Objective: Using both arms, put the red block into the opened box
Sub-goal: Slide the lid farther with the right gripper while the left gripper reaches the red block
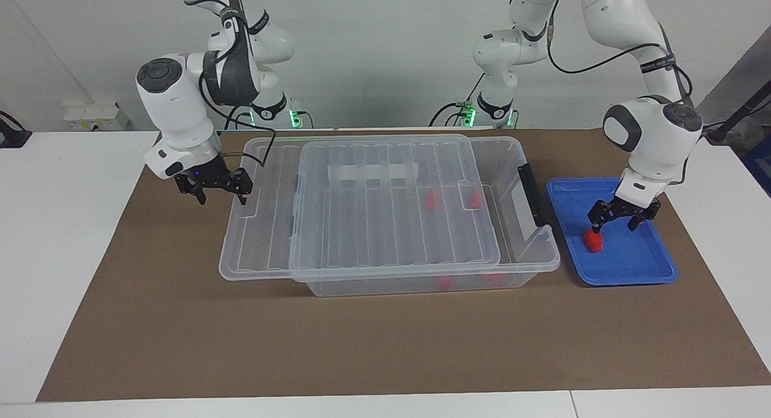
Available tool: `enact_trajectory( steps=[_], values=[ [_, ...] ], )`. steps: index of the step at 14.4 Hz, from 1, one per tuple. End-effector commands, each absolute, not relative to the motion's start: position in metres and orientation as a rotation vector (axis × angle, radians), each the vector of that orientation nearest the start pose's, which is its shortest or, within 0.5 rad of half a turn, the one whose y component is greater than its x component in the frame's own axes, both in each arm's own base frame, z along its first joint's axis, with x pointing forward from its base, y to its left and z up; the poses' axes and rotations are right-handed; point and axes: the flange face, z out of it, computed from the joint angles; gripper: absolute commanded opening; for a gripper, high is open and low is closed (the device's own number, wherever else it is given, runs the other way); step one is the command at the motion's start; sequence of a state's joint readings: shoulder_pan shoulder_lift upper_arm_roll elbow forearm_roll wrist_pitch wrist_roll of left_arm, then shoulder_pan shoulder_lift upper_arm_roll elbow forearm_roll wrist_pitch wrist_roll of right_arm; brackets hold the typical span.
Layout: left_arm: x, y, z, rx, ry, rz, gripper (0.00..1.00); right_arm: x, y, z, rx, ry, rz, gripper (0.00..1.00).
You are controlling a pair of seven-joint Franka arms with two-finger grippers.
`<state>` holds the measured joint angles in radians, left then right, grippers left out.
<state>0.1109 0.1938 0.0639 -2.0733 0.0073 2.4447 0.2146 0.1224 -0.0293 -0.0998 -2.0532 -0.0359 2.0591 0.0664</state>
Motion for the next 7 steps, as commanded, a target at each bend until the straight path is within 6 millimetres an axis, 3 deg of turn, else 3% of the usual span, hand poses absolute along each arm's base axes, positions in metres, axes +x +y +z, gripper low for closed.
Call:
enact_trajectory(
  steps=[1,4,7],
  values=[
    [0.588,0.107,0.334,-3.082,0.008,-0.274,1.00,0.544,-0.003,0.460,-3.187,0.008,-0.045,1.00],
    [0.587,0.105,0.312,-3.085,-0.017,-0.258,1.00,0.543,-0.006,0.462,-3.204,0.004,-0.026,1.00],
    [0.585,0.106,0.309,-3.085,-0.013,-0.256,1.00,0.541,-0.010,0.464,-3.207,0.001,0.002,1.00]
  ],
)
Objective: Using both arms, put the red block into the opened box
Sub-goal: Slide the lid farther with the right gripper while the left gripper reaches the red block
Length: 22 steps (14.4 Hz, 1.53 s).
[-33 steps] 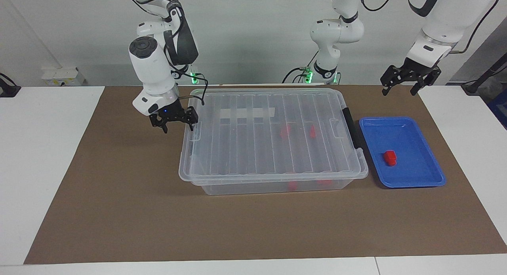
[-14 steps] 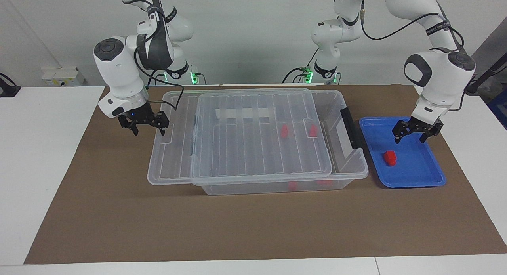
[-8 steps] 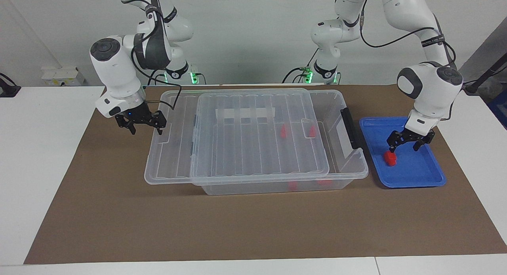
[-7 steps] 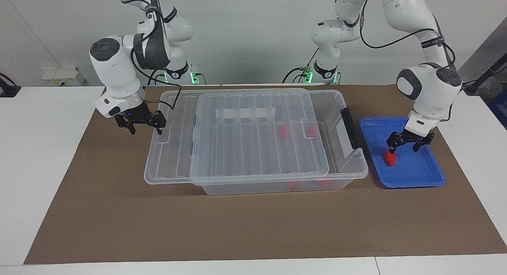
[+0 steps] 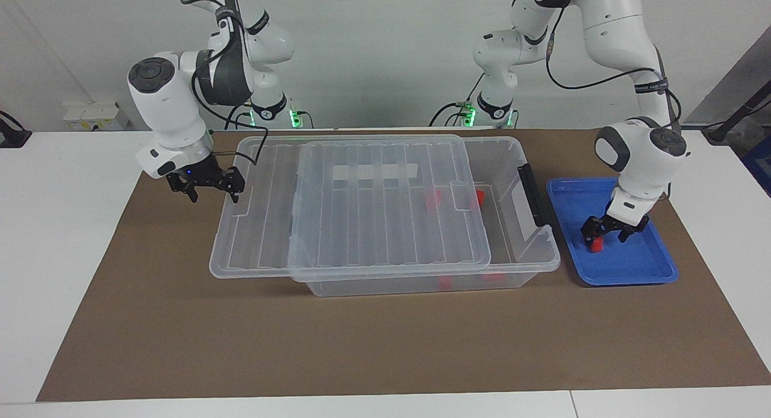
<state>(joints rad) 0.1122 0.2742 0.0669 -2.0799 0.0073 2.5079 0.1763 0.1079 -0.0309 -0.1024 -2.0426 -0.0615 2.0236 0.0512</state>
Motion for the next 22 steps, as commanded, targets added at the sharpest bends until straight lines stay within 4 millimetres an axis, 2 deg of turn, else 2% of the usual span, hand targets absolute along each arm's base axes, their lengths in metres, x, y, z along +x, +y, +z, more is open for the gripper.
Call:
enact_trajectory(
  steps=[1,3,5,7,10,11,15,18,20,22],
  values=[
    [0.584,0.104,0.307,-3.086,-0.008,-0.254,0.99,0.540,-0.014,0.465,-3.207,-0.010,0.005,1.00],
    [0.583,0.103,0.307,-3.086,-0.001,-0.251,0.98,0.539,-0.024,0.467,-3.207,-0.003,0.002,1.00],
    [0.583,0.101,0.306,-3.087,0.004,-0.249,0.87,0.538,-0.024,0.467,-3.207,-0.017,0.018,1.00],
    [0.583,0.100,0.306,-3.087,0.004,-0.249,0.60,0.538,-0.025,0.467,-3.208,-0.018,0.023,1.00],
    [0.583,0.100,0.306,-3.087,0.009,-0.247,0.05,0.537,-0.027,0.467,-3.232,-0.033,0.041,1.00],
    [0.583,0.099,0.306,-3.088,0.011,-0.244,0.00,0.536,-0.029,0.467,-3.232,-0.026,0.041,1.00],
    [0.583,0.099,0.306,-3.089,0.011,-0.238,0.00,0.533,-0.044,0.469,-3.249,0.003,0.057,1.00],
    [0.585,0.098,0.314,-3.094,0.011,-0.217,0.00,0.532,-0.049,0.469,-3.254,0.015,0.071,1.00],
    [0.593,0.093,0.336,-3.109,0.002,-0.197,0.00,0.531,-0.051,0.469,-3.255,0.022,0.071,1.00],
    [0.604,0.081,0.372,-3.120,0.027,-0.159,0.00,0.531,-0.052,0.470,-3.255,0.027,0.069,1.00]
  ],
)
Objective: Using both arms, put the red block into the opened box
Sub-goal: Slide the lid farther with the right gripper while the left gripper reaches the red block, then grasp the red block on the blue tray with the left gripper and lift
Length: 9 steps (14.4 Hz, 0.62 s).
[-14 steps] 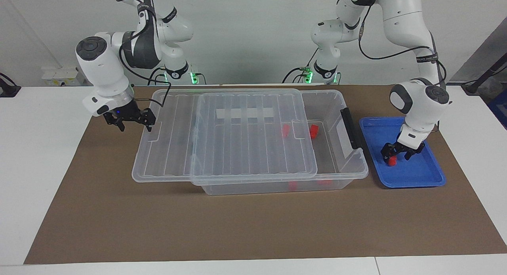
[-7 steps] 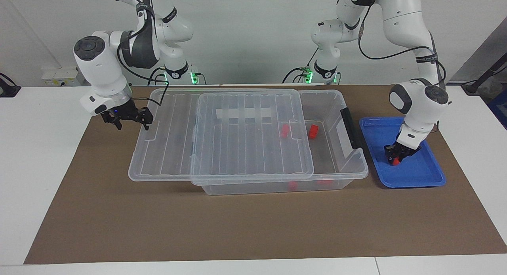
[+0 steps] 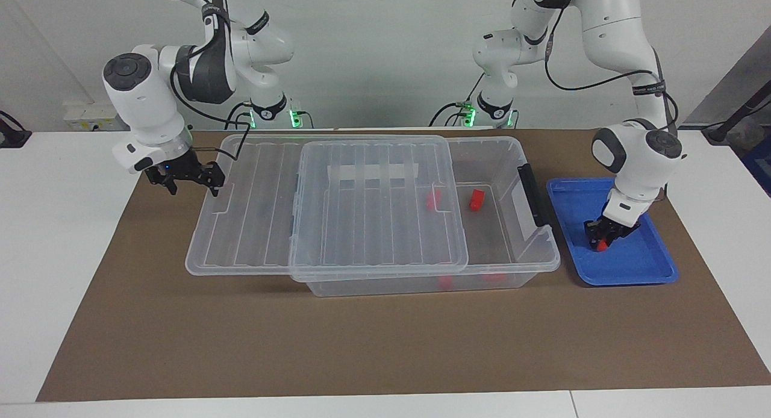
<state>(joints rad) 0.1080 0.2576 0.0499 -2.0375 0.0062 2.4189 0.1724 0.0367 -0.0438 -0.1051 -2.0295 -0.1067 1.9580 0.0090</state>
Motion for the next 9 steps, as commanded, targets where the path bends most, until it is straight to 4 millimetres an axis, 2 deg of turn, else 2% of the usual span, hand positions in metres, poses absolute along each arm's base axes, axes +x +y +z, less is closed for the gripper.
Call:
enact_trajectory(
  steps=[1,3,5,9],
  values=[
    [0.607,0.081,0.390,-3.126,0.021,-0.124,0.00,0.531,-0.053,0.470,-3.255,0.029,0.072,1.00],
    [0.610,0.079,0.427,-3.134,-0.019,-0.084,0.00,0.530,-0.060,0.470,-3.256,0.051,0.075,1.00],
    [0.612,0.059,0.455,-3.151,-0.050,-0.075,0.00,0.529,-0.063,0.469,-3.261,0.053,0.081,1.00],
    [0.617,-0.026,0.496,-3.175,-0.283,-0.048,0.00,0.529,-0.064,0.469,-3.265,0.055,0.087,1.00]
  ],
)
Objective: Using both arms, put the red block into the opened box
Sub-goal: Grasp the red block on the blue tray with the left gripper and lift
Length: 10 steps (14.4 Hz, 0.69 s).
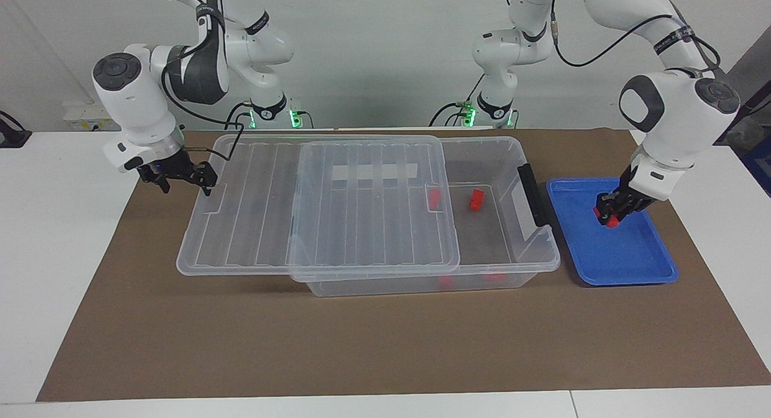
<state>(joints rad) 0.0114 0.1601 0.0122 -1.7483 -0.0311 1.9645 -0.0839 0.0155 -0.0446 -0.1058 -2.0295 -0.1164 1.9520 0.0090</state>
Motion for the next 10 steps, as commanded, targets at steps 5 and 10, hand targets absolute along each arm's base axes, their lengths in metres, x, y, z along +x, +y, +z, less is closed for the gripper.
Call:
enact_trajectory(
  steps=[5,10],
  values=[
    [0.594,-0.146,0.521,-3.160,-0.528,-0.052,0.00,0.533,-0.055,0.495,-3.257,0.056,0.049,1.00],
    [0.571,-0.189,0.498,-3.193,-0.510,-0.158,0.00,0.530,-0.050,0.566,-3.252,0.053,0.026,1.00]
  ],
)
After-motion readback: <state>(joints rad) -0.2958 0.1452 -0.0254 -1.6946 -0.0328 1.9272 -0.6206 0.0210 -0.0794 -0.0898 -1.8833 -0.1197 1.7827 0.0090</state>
